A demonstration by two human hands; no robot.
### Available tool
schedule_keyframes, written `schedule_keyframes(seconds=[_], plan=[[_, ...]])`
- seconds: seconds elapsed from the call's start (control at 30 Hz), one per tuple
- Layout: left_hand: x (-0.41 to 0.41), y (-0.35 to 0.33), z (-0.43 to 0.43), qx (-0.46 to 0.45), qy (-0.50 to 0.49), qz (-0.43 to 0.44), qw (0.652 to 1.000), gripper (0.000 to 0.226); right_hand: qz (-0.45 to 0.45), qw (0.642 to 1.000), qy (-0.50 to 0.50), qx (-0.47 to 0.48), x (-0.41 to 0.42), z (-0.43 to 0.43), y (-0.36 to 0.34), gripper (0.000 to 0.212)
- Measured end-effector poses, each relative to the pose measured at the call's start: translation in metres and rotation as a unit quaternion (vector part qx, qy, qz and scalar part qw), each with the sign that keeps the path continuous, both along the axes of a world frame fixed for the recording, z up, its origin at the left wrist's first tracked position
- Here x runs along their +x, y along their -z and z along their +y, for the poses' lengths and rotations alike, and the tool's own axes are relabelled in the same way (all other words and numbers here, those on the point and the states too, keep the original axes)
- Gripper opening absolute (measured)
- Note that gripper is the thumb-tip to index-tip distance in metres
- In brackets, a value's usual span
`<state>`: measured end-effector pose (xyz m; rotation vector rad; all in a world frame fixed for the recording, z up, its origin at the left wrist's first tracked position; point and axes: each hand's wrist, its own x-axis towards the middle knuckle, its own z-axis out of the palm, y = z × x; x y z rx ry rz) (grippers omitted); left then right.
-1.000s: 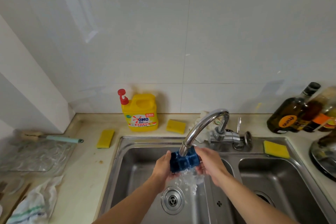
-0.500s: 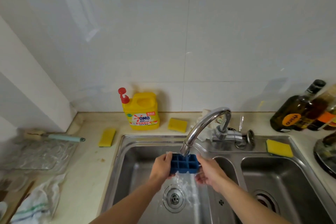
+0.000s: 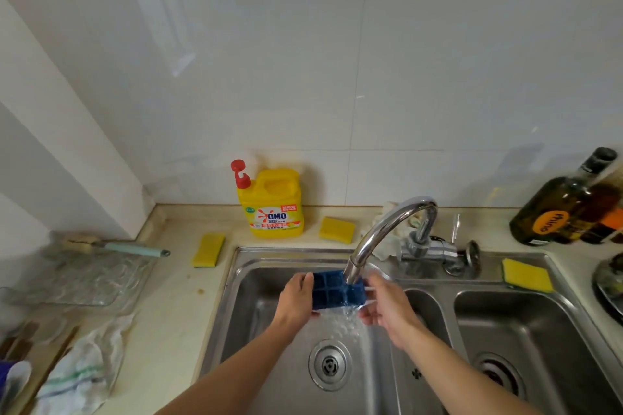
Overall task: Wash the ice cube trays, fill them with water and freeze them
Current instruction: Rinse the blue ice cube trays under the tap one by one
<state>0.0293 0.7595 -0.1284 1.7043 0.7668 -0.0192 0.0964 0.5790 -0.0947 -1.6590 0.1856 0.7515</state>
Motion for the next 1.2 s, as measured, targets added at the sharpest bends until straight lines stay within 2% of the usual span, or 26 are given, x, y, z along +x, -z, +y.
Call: schedule_keyframes(seconds=[0.1, 0.17, 0.27, 0.37, 0.43, 0.57, 0.7, 0.8, 0.9, 1.03, 1.13, 1.2], plan=[[0.011, 0.000, -0.021, -0.097, 0.001, -0.004, 0.995, 0.032, -0.017, 0.999, 0.032, 0.004, 0.007, -0.021, -0.006, 0.038], [0.019, -0.002, -0.035, -0.131, 0.010, -0.008, 0.991, 0.035, -0.025, 0.998, 0.054, -0.007, 0.012, -0.035, -0.008, 0.039], [0.026, -0.002, -0.051, -0.151, 0.053, 0.000, 0.987, 0.036, -0.020, 0.996, 0.077, -0.034, 0.019, -0.051, -0.006, 0.046], [0.026, 0.000, -0.061, -0.149, 0.094, 0.001, 0.984, 0.036, 0.044, 0.995, 0.070, -0.053, 0.018, -0.059, -0.004, 0.063], [0.021, -0.002, -0.061, -0.134, 0.113, -0.010, 0.984, 0.034, 0.102, 0.993, 0.036, -0.037, 0.016, -0.060, -0.003, 0.075], [0.006, -0.006, -0.045, -0.075, 0.134, -0.021, 0.988, 0.034, 0.163, 0.981, -0.100, -0.022, 0.010, -0.049, 0.003, 0.089], [-0.010, -0.005, -0.024, -0.075, 0.133, -0.018, 0.988, 0.041, 0.181, 0.971, -0.155, 0.000, 0.002, -0.031, 0.006, 0.073], [-0.019, -0.003, -0.012, -0.035, 0.149, 0.000, 0.988, 0.033, 0.141, 0.980, -0.141, -0.026, -0.006, -0.019, 0.010, 0.057], [-0.024, 0.006, -0.009, 0.053, 0.143, 0.050, 0.987, 0.035, 0.038, 0.982, -0.141, -0.119, -0.014, -0.015, 0.019, 0.049], [-0.031, 0.020, -0.009, 0.103, 0.137, 0.114, 0.979, 0.025, -0.155, 0.938, -0.176, -0.256, -0.024, -0.030, 0.032, 0.039], [-0.031, 0.025, -0.012, 0.109, 0.164, 0.120, 0.973, 0.020, -0.229, 0.918, -0.169, -0.278, -0.032, -0.049, 0.038, 0.034], [-0.028, 0.029, -0.019, 0.102, 0.182, 0.116, 0.971, 0.024, -0.271, 0.900, -0.165, -0.298, -0.037, -0.062, 0.040, 0.043]])
